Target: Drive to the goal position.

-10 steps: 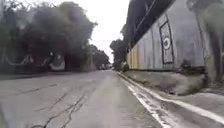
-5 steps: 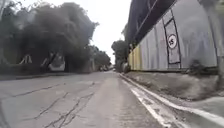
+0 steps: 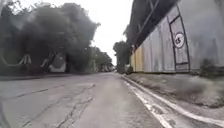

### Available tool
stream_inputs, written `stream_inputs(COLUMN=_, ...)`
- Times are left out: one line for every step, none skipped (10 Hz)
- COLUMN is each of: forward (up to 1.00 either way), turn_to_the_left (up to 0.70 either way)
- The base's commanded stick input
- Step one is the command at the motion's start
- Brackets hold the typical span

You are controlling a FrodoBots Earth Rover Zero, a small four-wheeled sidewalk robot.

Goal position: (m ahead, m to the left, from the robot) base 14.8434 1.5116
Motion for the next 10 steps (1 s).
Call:
stream_inputs(forward=0.70, turn_to_the_left=-0.12)
stream_inputs(forward=0.70, turn_to_the_left=0.00)
stream_inputs(forward=0.70, turn_to_the_left=0.00)
stream_inputs(forward=0.70, turn_to_the_left=0.00)
stream_inputs(forward=0.70, turn_to_the_left=0.00)
stream_inputs(forward=0.70, turn_to_the_left=0.00)
stream_inputs(forward=0.70, turn_to_the_left=0.00)
stream_inputs(forward=0.70, turn_to_the_left=0.00)
stream_inputs(forward=0.70, turn_to_the_left=0.00)
stream_inputs(forward=0.70, turn_to_the_left=0.00)
